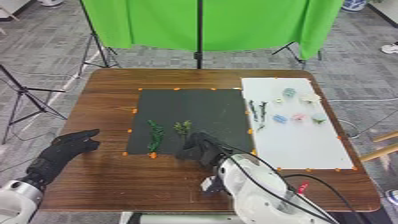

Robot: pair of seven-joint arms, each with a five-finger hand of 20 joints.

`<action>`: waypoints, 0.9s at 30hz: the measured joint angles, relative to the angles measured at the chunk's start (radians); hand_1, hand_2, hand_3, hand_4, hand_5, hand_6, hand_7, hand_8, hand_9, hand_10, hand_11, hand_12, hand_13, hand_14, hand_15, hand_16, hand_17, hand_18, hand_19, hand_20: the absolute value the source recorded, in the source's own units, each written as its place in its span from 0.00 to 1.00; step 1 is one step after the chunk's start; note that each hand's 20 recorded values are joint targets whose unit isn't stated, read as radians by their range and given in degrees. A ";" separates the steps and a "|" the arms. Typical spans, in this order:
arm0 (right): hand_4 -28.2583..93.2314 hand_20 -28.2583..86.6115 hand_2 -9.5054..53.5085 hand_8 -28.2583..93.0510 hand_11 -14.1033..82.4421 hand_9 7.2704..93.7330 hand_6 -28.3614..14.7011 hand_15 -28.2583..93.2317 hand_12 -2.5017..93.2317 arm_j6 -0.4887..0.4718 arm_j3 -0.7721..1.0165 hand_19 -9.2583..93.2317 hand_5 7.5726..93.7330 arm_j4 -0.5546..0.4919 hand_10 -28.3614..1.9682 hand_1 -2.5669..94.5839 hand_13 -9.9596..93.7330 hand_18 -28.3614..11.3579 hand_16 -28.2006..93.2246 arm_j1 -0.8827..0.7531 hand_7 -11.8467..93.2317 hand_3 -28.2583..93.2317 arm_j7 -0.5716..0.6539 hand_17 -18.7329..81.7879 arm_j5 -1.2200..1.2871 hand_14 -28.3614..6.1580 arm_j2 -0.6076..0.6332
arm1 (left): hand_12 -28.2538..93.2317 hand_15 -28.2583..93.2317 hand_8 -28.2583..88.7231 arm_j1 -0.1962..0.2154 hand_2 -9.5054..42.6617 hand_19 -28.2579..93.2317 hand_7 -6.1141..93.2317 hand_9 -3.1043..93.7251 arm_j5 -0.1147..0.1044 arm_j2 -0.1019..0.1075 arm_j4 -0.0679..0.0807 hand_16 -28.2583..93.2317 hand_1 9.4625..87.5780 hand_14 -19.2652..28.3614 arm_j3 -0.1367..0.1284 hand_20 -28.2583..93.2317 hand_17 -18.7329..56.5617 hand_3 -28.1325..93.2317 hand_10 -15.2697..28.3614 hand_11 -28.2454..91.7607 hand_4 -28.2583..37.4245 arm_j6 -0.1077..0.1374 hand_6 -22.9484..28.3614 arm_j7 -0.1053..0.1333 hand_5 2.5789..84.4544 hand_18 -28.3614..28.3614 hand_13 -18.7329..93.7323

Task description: Arrange flowers

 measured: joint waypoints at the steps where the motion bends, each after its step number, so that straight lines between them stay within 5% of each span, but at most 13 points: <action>1: 0.13 0.84 0.29 0.14 0.67 1.00 0.66 0.84 0.29 0.003 0.003 1.00 0.72 0.000 0.59 0.27 1.00 0.25 0.45 0.000 0.25 0.76 0.001 0.88 0.002 0.71 0.003 | 0.35 0.36 0.21 0.000 0.10 0.30 0.13 0.50 0.000 0.000 0.000 0.27 0.25 0.81 0.001 0.38 0.27 0.75 0.69 0.39 0.16 0.000 0.57 0.000 0.49 0.77 0.45; 8: 0.14 0.83 0.17 0.15 0.64 0.99 0.66 0.81 0.30 0.057 0.082 1.00 0.74 -0.033 0.57 0.27 1.00 0.27 0.46 -0.027 0.26 0.77 -0.014 0.87 0.143 0.73 0.011 | 0.35 0.36 0.21 -0.004 0.10 0.30 0.13 0.50 0.000 0.002 0.003 0.27 0.25 0.81 0.005 0.38 0.27 0.75 0.69 0.39 0.16 0.000 0.57 0.003 0.48 0.77 0.45; 13: 0.15 0.80 0.08 0.16 0.55 0.93 0.63 0.74 0.31 0.242 0.175 1.00 0.74 -0.109 0.56 0.28 0.98 0.29 0.52 -0.087 0.26 0.78 -0.099 0.82 0.263 0.72 0.044 | 0.35 0.36 0.21 -0.009 0.10 0.30 0.13 0.50 0.000 0.002 0.005 0.27 0.25 0.81 0.008 0.38 0.27 0.75 0.69 0.39 0.16 0.000 0.57 0.003 0.48 0.77 0.45; 18: 0.15 0.79 0.01 0.17 0.50 0.90 0.61 0.74 0.32 0.349 0.317 1.00 0.74 -0.164 0.53 0.31 0.96 0.29 0.52 -0.144 0.27 0.78 -0.064 0.80 0.092 0.70 0.107 | 0.35 0.36 0.21 -0.008 0.10 0.30 0.13 0.50 0.000 0.002 0.005 0.27 0.25 0.81 0.008 0.37 0.27 0.75 0.69 0.39 0.16 0.000 0.57 0.003 0.48 0.77 0.45; 27: 0.10 0.79 0.00 0.18 0.54 0.94 0.53 0.73 0.33 0.325 0.283 1.00 0.81 0.044 0.50 0.27 0.99 0.33 0.52 0.004 0.25 0.70 0.205 0.84 -0.220 0.75 0.199 | 0.35 0.36 0.21 -0.007 0.10 0.30 0.13 0.49 0.000 0.002 0.004 0.27 0.25 0.81 0.009 0.37 0.27 0.75 0.69 0.39 0.15 0.000 0.57 0.001 0.48 0.77 0.45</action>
